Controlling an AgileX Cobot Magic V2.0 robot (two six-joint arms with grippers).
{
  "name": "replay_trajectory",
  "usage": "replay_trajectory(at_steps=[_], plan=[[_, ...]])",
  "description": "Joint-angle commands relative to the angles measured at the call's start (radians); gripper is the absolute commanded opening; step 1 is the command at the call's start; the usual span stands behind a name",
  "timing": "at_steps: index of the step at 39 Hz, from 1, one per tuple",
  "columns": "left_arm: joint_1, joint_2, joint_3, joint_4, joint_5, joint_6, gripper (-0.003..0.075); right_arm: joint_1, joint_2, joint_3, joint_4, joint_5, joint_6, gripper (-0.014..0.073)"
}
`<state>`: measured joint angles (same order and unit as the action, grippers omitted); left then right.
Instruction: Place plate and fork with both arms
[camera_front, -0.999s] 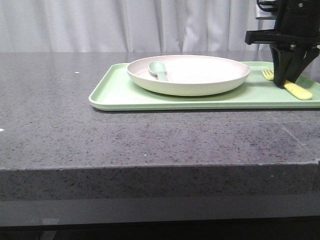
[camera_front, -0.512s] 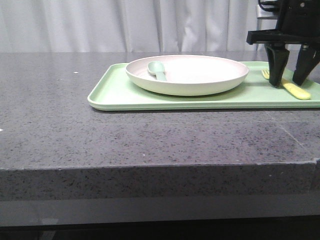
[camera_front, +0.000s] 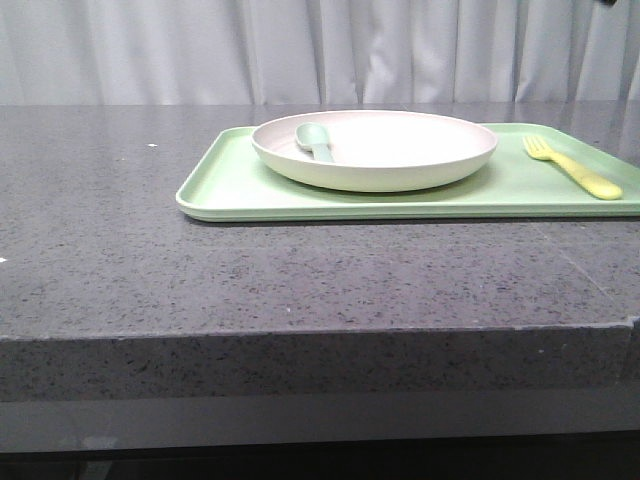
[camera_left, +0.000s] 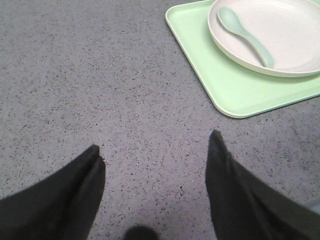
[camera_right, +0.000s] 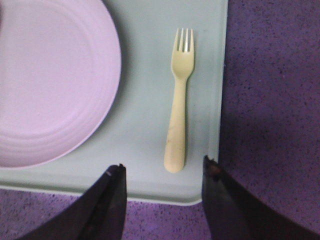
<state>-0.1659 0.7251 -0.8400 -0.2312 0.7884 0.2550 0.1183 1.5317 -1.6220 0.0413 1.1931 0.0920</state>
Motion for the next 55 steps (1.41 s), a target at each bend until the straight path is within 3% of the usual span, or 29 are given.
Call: replay_trajectory(at_steps=[1,8,21,35,39,51,55], plan=[[0.001,-0.003,-0.028,-0.021,-0.073,-0.001,0.043,0.006,-0.167,0.082,-0.001,-0.1,-0.025,0.0383],[0.001,-0.003,-0.028,-0.021,-0.073,-0.001,0.043,0.006,-0.369,0.277,-0.002,-0.188,-0.059,0.0383],[0.001,-0.003,-0.028,-0.021,-0.075,-0.001,0.043,0.006,-0.655,0.553,-0.002,-0.211,-0.074,0.0383],[0.001,-0.003,-0.028,-0.021,-0.075,-0.001,0.0427,0.006,-0.83,0.683,-0.032,-0.224,-0.074,0.0371],[0.001,-0.003,-0.028,-0.021,-0.075,-0.001,0.0361,0.006,-0.844,0.686,-0.035,-0.222,-0.074,0.0281],[0.001,-0.003,-0.028,-0.021,-0.073,-0.001,-0.0019,0.006,-0.844,0.686,-0.035,-0.22,-0.074,-0.0071],[0.001,-0.003,-0.028,-0.021,-0.073,-0.001,-0.0018,0.006,-0.844,0.686,-0.035,-0.227,-0.074,-0.0067]])
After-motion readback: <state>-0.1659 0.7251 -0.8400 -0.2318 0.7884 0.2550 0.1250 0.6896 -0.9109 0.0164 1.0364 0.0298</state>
